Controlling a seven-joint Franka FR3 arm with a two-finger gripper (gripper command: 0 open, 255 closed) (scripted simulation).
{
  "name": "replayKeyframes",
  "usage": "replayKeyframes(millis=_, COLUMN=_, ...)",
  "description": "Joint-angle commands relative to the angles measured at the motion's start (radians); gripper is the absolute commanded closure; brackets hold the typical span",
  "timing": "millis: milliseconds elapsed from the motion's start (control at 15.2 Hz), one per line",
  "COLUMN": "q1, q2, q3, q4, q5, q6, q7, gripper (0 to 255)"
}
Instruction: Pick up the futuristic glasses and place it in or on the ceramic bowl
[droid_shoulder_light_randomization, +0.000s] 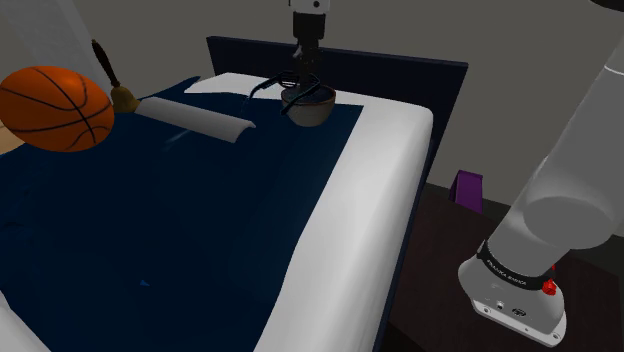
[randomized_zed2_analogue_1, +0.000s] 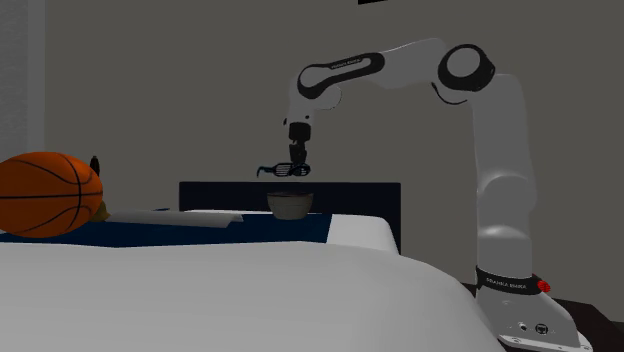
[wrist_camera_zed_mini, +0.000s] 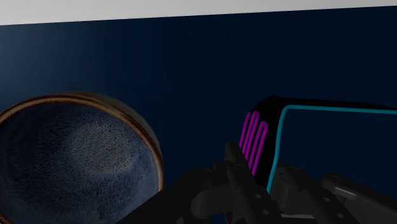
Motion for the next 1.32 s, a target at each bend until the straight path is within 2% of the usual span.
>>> replayKeyframes(millis=0, q1=-0.021, q2=0.038, q3=-0.019, q4=0.05, q5=-0.002, q6=-0.015, q7=-0.04, gripper=255)
replayKeyframes(millis=330, q1=-0.073, q2=0.152, q3=-0.06, q4=0.201, q5=-0.004, q6=-0.061, q7=-0.13, gripper=255)
replayKeyframes(millis=660, q1=-0.128, q2=0.297, q3=-0.092, q4=0.408, q5=0.0, q6=-0.13, q7=-0.212, gripper=255)
replayKeyframes(millis=924, q1=-0.175, q2=0.453, q3=-0.11, q4=0.647, q5=0.005, q6=-0.219, q7=-0.268, gripper=255)
replayKeyframes(millis=1056, q1=-0.201, q2=0.563, q3=-0.115, q4=0.826, q5=0.009, q6=-0.291, q7=-0.292, gripper=255)
replayKeyframes(millis=1254, q1=-0.2, q2=0.534, q3=-0.115, q4=0.737, q5=0.008, q6=-0.23, q7=-0.297, gripper=255)
